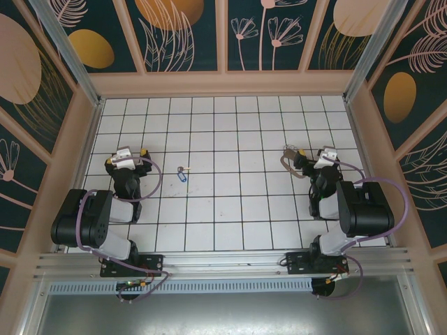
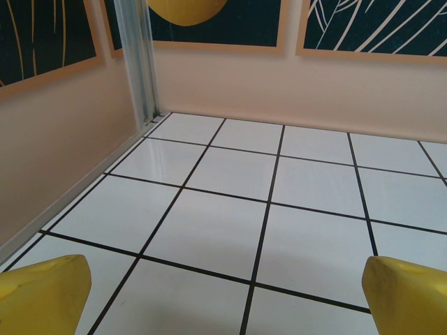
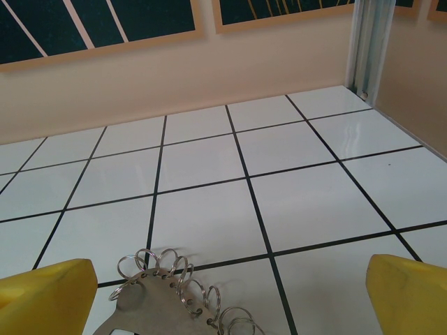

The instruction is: Put the keys on the keyring

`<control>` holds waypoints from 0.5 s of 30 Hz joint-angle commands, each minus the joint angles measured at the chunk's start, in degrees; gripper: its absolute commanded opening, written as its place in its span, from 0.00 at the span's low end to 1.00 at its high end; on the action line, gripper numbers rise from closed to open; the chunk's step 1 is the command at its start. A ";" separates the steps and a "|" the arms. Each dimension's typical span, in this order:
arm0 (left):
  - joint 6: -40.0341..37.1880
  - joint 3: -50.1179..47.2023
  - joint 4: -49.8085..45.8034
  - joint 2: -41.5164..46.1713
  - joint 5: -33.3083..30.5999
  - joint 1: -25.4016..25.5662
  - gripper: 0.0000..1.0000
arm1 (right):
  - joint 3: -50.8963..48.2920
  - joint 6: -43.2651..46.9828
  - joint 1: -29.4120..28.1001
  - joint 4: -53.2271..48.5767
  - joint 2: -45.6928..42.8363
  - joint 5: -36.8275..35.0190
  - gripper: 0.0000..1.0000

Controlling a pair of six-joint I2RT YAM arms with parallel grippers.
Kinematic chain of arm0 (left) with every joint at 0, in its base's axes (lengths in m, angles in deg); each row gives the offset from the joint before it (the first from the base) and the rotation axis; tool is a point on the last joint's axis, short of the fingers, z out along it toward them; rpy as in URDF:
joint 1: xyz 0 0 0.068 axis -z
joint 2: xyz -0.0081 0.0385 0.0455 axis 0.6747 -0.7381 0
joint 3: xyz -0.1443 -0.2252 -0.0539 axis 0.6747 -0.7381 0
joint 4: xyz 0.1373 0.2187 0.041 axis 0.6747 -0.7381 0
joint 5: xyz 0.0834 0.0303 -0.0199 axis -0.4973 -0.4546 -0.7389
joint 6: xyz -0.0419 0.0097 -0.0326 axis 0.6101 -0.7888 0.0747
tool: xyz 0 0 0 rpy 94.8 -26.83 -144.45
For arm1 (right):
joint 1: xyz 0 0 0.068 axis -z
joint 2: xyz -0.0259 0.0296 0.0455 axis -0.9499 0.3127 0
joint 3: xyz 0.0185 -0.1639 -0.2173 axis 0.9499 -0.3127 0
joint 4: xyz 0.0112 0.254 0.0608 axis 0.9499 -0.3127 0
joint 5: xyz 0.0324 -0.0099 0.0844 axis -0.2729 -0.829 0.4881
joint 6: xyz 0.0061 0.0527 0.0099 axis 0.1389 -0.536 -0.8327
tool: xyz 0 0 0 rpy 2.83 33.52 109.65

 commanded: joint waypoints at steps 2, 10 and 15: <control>0.97 0.60 1.98 0.00 -0.39 -0.26 0.99 | 0.86 -0.22 0.37 1.75 0.24 0.22 0.99; 0.96 0.49 2.12 0.07 -0.38 -0.26 0.99 | 0.86 -0.26 0.40 1.75 0.24 0.19 0.99; 0.91 0.42 2.11 0.04 -0.39 -0.26 0.99 | 0.62 -0.42 0.71 1.92 0.24 0.60 0.99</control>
